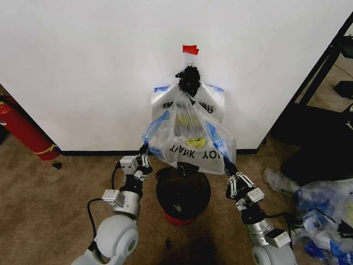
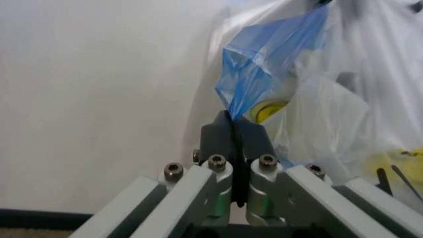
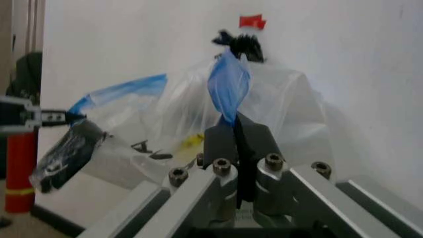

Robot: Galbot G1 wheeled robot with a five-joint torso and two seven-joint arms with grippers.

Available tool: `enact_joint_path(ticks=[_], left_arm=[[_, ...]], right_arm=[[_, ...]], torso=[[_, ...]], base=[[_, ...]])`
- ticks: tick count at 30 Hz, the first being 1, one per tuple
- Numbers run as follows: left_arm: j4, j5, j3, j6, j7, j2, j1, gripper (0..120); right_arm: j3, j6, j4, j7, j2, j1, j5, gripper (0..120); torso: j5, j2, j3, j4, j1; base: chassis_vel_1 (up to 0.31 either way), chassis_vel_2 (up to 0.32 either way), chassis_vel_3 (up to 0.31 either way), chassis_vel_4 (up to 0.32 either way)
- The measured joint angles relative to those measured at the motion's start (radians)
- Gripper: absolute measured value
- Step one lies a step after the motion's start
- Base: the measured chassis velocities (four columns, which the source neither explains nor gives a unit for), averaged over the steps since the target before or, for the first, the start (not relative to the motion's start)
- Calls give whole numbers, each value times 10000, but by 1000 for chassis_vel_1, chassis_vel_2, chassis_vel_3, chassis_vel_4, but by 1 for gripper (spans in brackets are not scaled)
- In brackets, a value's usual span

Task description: Pick up the garbage bag from the wall and place it over the trash bin.

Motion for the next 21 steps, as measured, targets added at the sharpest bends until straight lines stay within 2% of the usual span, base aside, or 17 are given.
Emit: enact_joint_path(ticks=[17,21], left_arm=[[-326,240,-456,52,-86,175,389,0],[-493,296,-658,4,-78,459,629,0]], right_arm=[[51,267,-10,-19,-309,-176,-746,0],[214,271,145,-62,-759,-294,-843,0]], torso=[[1,0,0,1,0],[0,0,0,2,0]], base=[[0,0,0,0],[0,0,0,0]])
